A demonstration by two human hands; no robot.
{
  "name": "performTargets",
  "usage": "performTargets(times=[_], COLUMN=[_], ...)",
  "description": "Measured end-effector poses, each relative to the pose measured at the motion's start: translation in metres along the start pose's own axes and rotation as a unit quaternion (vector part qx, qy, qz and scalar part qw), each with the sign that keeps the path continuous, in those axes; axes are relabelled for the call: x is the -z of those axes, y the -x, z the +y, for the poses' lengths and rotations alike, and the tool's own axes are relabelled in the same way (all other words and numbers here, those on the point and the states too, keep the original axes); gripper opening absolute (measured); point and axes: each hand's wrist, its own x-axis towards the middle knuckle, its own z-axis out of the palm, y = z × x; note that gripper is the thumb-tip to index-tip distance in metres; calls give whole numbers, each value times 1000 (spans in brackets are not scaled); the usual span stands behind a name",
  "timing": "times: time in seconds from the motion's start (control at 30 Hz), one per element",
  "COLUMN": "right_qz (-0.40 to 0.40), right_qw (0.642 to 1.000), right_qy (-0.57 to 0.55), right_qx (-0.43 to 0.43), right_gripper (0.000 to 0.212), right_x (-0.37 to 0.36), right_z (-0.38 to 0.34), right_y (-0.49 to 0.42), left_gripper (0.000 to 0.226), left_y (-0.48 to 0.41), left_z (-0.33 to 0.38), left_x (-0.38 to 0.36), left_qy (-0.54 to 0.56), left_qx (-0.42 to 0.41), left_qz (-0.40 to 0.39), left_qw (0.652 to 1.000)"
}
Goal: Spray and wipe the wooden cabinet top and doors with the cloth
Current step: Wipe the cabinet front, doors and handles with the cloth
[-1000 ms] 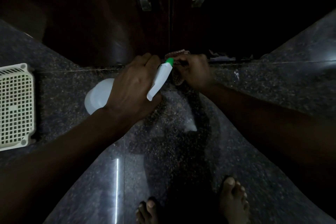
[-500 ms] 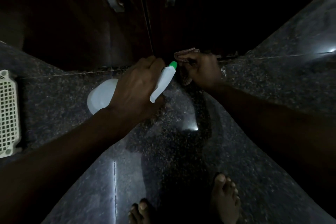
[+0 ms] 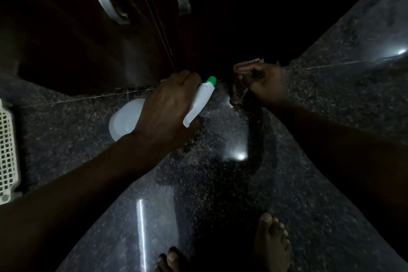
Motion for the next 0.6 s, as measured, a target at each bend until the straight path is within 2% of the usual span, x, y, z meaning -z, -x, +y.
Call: performTargets(times=[0.1, 0.17, 0.23, 0.3, 0.47, 0.6], right_qz=[3, -21, -64, -88, -43, 5], right_qw=[1000, 998, 991, 987, 993, 1000], right_qy=[-3, -27, -41, -39, 14, 6], right_qx=[0, 49, 112, 133, 108, 26], right_gripper=[35, 25, 27, 33, 23, 19], right_x=[-5, -17, -29, -38, -24, 9], right_z=[-5, -22, -45, -59, -31, 9], right_y=[1, -1, -4, -6, -7, -3], left_gripper=[29, 31, 34, 33, 27, 23], left_y=[0, -1, -2, -4, -12, -17], left_z=[2, 0, -3, -4, 1, 7], left_x=[5, 5, 2, 1, -8, -18], left_qy=[-5, -9, -16, -13, 5, -4], left_qx=[-8, -6, 0, 1, -10, -19], left_qz=[6, 7, 9, 16, 10, 1], left_qw=[1000, 1000, 1000, 1000, 1000, 1000])
